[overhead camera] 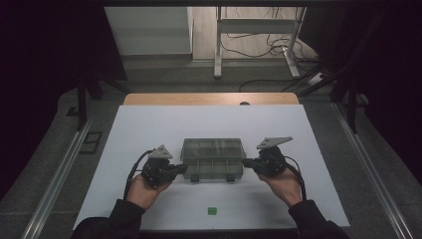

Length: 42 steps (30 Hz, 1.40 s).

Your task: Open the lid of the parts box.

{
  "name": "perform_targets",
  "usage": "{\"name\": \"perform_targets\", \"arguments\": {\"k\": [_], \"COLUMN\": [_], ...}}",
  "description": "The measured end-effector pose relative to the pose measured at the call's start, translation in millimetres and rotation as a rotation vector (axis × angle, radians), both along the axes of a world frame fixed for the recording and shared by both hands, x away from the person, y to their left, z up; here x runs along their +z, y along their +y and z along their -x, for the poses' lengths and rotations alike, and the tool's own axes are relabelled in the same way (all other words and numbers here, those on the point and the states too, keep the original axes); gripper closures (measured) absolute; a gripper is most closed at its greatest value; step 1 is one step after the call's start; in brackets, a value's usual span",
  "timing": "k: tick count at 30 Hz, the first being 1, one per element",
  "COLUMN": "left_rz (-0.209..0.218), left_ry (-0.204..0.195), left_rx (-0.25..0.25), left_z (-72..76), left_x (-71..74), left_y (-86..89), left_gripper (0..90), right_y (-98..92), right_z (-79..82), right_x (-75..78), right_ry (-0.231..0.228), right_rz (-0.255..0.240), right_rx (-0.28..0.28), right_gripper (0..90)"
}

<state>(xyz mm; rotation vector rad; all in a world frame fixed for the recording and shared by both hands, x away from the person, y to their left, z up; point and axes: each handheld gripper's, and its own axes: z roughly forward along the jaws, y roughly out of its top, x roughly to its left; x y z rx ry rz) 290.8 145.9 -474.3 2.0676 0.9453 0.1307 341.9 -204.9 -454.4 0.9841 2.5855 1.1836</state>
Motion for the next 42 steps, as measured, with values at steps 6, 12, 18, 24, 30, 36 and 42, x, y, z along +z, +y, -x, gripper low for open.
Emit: {"name": "perform_targets", "arguments": {"k": [6, 12, 18, 24, 30, 36, 42], "left_rz": [-0.003, 0.002, -0.001, -0.022, -0.039, -0.080, -0.084], "left_ry": [-0.012, -0.007, -0.003, -0.008, -0.017, -0.008, -0.012], "left_rx": [-0.023, -0.036, -0.040, -0.032, -0.019, -0.034, -0.021], "left_z": [-1.1, -3.8, -8.1, -14.2, -19.0, -20.7, -20.6], "left_x": [-0.2, -4.1, -8.4, -14.3, -21.4, -28.0, -29.6], "left_y": [-9.3, -17.3, -23.7, -32.7, -40.5, -46.9, -46.6], "left_gripper": [89.5, 89.6, 89.5, 89.6, 89.5, 89.6, 89.6], "right_y": [0.8, 1.5, 1.8, 0.5, 0.0, 3.0, 6.7], "right_z": [-2.7, -6.0, -8.9, -12.5, -14.8, -19.0, -26.0], "right_x": [2.4, 3.9, 5.2, 6.0, 9.3, 10.3, 14.6], "right_ry": [-0.010, -0.011, -0.016, -0.013, -0.015, -0.017, -0.023], "right_rz": [-0.006, -0.013, -0.019, -0.024, -0.035, -0.044, -0.058], "right_rx": [-0.007, -0.015, -0.018, -0.024, -0.024, -0.024, -0.026], "right_gripper": [89.5, 89.5, 89.5, 89.5, 89.5, 89.5, 89.5]}}
